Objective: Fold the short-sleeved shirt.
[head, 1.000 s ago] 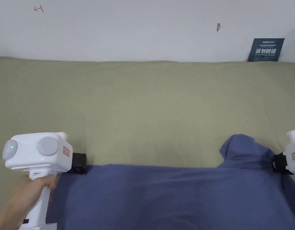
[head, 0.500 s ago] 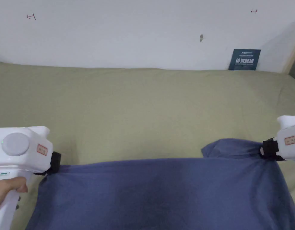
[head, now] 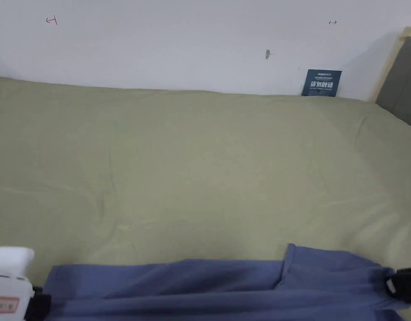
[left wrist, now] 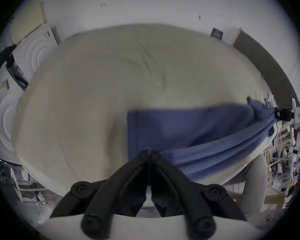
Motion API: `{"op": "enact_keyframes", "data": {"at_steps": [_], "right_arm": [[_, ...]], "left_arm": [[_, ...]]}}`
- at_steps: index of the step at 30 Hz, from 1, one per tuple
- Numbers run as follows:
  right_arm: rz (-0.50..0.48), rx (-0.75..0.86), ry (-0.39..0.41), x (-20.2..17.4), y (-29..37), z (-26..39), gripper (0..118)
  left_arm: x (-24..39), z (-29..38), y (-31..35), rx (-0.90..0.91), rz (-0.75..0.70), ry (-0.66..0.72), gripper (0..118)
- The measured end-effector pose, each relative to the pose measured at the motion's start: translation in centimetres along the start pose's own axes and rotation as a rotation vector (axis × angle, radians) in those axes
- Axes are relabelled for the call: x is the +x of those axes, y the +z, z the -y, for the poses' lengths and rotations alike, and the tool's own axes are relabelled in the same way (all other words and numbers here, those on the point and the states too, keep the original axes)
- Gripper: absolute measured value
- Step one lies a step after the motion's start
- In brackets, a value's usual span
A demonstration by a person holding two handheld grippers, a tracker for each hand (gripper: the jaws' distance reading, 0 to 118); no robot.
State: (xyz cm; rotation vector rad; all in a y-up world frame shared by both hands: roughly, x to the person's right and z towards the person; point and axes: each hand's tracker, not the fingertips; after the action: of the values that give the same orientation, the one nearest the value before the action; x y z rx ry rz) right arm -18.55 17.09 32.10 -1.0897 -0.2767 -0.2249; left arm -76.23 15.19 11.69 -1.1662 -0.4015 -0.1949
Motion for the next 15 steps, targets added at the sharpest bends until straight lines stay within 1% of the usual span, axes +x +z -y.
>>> {"op": "enact_keyframes", "data": {"at_steps": [2,3,4,5,6,7,8,9,11,12,14,15], "right_arm": [[0.013,-0.016,-0.025,-0.1,-1.8,1.8,0],[0.015,-0.013,-0.029,-0.1,-2.4,2.4,1],[0.012,-0.007,-0.037,0.0,-2.8,2.7,11],[0.014,-0.004,-0.039,-0.1,-2.8,2.9,40],[0.022,-0.005,-0.045,-0.4,-2.7,2.9,87],[0.051,-0.008,-0.049,-0.5,-2.7,2.9,99],[0.068,0.0,-0.048,-0.4,-2.2,2.9,95],[0.075,0.027,-0.035,-0.6,-1.4,2.7,87],[0.119,0.077,-0.037,-1.3,0.0,1.8,82],[0.129,0.113,-0.033,-1.7,1.0,1.3,74],[0.091,0.17,-0.059,-2.9,2.5,0.5,51],[0.058,0.208,-0.064,-3.7,3.1,0.2,51]], "left_arm": [[0.3,1.4,-1.9,-0.036,-0.011,-0.009,3],[0.3,1.9,-2.5,-0.031,-0.004,-0.001,6],[0.5,2.2,-2.8,-0.054,-0.011,0.0,12],[0.5,2.4,-2.7,-0.057,-0.01,0.0,27],[0.8,2.7,-1.8,-0.044,0.007,0.012,59],[0.6,2.7,-1.6,-0.032,0.02,0.026,81],[0.5,2.5,-1.3,-0.029,0.019,0.055,91],[0.3,2.3,-0.9,-0.017,-0.002,0.082,90],[-0.6,1.7,0.6,0.026,0.011,0.141,90],[-0.8,1.2,1.5,0.052,0.036,0.179,88],[-1.1,0.3,3.1,0.11,0.083,0.223,84],[-1.0,-0.2,4.0,0.145,0.102,0.232,84]]}}
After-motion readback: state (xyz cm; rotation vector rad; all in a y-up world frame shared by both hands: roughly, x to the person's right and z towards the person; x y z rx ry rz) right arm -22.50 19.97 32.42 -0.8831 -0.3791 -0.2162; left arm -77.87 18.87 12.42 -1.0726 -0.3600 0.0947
